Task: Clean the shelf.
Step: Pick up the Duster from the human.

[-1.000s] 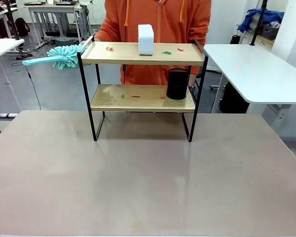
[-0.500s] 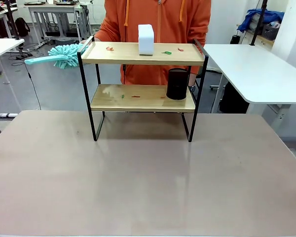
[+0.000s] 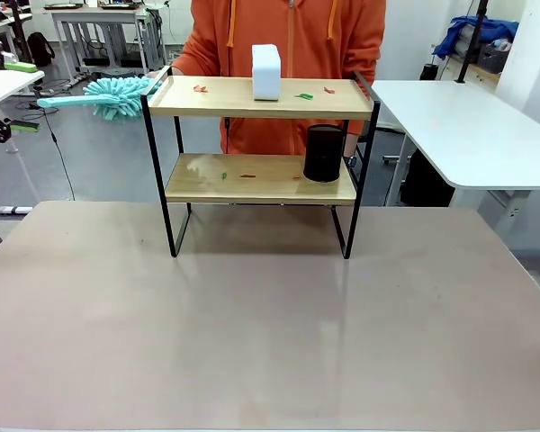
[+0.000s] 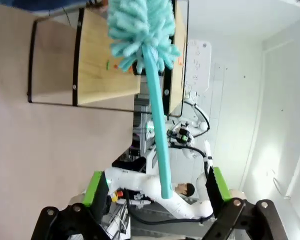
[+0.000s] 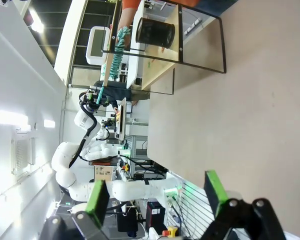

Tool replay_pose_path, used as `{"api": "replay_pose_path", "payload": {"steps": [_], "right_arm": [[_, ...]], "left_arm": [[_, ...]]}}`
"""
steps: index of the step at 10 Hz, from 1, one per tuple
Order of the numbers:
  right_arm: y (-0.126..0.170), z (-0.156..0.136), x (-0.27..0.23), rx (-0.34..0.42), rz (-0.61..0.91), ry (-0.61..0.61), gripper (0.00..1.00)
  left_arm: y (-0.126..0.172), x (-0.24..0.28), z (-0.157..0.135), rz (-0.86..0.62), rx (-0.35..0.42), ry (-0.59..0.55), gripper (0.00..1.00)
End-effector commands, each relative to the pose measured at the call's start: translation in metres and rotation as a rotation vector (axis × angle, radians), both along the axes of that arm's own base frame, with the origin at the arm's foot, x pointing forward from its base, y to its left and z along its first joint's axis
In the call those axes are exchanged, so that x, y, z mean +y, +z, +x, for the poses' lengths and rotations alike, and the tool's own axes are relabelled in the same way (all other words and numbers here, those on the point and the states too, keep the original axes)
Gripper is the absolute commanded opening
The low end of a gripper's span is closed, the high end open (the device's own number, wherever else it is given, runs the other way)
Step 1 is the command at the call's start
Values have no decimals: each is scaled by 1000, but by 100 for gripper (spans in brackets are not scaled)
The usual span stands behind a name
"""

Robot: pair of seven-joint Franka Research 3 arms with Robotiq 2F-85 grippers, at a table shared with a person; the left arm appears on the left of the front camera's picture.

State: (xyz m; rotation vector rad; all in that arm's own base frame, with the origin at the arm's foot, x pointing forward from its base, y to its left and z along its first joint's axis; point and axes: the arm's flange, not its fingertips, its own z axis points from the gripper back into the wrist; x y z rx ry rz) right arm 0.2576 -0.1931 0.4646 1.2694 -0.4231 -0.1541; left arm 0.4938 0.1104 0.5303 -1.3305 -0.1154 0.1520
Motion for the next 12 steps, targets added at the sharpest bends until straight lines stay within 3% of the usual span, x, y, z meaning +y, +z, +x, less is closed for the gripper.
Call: {"api": "replay_pose_path", "payload": {"steps": [1, 5, 11, 12], "right_arm": [[1, 0, -1, -21, -8, 8, 100], [1, 0, -1, -21, -8, 8, 100], [1, 0, -1, -21, -8, 8, 100], [1, 0, -1, -21, -8, 8, 100]], "left_arm": [[0, -16, 16, -36, 107, -36, 100], [-3, -52, 43, -62, 151, 21, 100], [-6, -57, 48, -71, 142, 60, 100], [-7, -58, 48, -70, 152, 52, 42]]}}
